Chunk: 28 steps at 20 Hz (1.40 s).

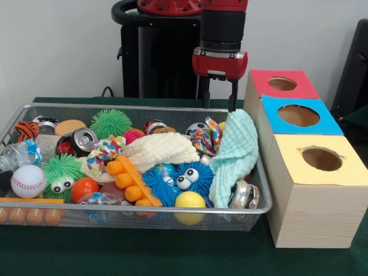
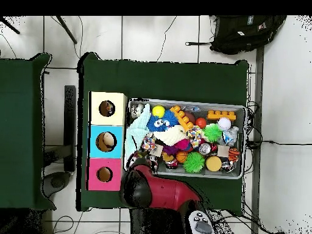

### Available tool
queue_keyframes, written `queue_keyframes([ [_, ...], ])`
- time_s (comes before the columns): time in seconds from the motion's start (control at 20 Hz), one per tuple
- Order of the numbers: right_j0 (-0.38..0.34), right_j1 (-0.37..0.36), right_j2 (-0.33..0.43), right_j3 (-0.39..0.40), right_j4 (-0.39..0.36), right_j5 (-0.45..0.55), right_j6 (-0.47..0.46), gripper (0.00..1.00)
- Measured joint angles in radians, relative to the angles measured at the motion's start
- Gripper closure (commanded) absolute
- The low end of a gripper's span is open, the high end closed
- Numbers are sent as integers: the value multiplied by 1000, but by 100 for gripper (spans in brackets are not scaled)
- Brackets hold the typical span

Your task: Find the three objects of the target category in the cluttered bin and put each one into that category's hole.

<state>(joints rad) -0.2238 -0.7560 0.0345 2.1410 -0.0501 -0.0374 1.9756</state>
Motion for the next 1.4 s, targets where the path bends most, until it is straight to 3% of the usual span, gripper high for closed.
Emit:
queue_keyframes([
  [1.4, -14, 67, 0, 29, 1, -44, 0, 0],
])
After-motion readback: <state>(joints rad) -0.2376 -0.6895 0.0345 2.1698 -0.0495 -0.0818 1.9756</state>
